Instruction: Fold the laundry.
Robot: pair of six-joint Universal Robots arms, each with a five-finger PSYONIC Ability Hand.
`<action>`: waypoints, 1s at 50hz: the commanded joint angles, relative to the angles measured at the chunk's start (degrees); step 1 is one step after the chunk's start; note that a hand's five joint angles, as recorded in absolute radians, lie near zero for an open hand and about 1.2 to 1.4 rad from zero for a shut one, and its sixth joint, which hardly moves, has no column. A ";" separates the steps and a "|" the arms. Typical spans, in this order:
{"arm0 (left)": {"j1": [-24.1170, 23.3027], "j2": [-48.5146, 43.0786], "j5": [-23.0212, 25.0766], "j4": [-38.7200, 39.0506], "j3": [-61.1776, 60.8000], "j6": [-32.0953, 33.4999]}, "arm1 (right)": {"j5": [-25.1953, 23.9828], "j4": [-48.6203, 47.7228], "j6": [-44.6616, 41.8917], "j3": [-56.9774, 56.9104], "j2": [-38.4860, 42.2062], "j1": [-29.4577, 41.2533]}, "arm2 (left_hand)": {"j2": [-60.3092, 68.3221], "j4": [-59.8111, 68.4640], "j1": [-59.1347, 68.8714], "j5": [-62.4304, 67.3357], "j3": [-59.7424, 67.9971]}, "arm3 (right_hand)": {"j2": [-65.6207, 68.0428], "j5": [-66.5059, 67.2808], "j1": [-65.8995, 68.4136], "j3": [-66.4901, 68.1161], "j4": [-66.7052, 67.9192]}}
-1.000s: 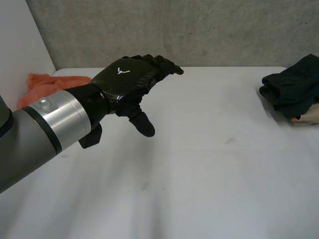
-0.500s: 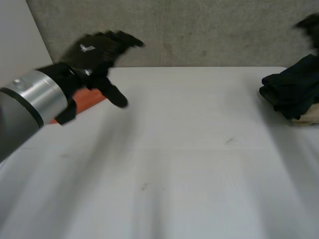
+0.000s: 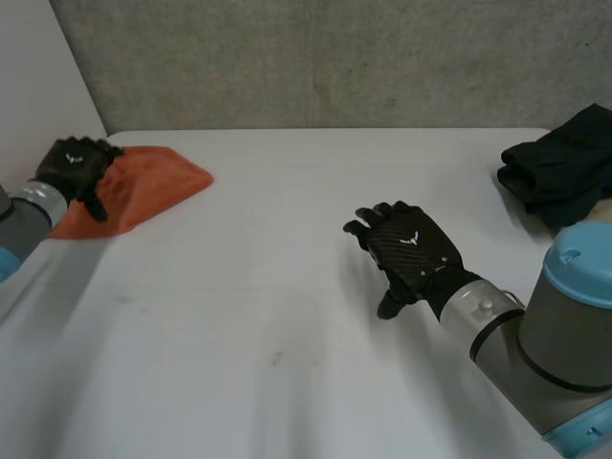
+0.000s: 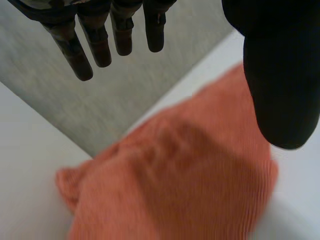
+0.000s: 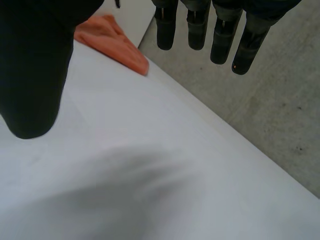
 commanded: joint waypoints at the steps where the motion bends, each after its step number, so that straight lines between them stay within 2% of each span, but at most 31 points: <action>1: 3.04 -9.02 1.16 -7.38 10.28 2.89 | 0.28 0.09 -1.07 1.55 -0.14 -1.39 | -0.55 -0.63 -0.96 -1.40 -0.88 | -2.91 -3.60 -1.56 -1.84 -3.28; 7: 3.39 -10.96 2.92 -8.62 12.57 2.80 | 0.28 -0.08 -1.07 1.55 0.03 -1.74 | 5.33 5.24 4.92 4.47 5.00 | -2.91 -3.60 -1.56 -1.84 -3.28; 19: 2.77 -13.24 2.92 -8.35 15.11 2.72 | 0.37 -1.40 -1.25 1.46 1.35 -1.74 | 22.30 22.22 21.89 21.45 21.98 | -2.91 -3.60 -1.56 -1.84 -3.28; 33: 1.81 -17.28 2.22 -8.18 20.03 2.63 | 0.46 -1.40 -1.25 1.90 1.44 -2.36 | 24.51 24.43 24.10 23.66 24.19 | -2.91 -3.60 -1.56 -1.84 -3.28; 43: 1.10 -20.62 1.69 -7.48 24.43 2.54 | 0.46 -1.31 -1.25 1.99 1.44 -2.36 | 34.75 34.67 34.34 33.90 34.43 | -2.91 -3.60 -1.56 -1.84 -3.28; 50: 0.93 -21.06 0.02 -4.23 25.31 2.54 | 0.46 -1.14 -1.25 1.99 1.44 -2.36 | 36.79 36.71 36.38 35.94 36.47 | -2.91 -3.60 -1.56 -1.84 -3.28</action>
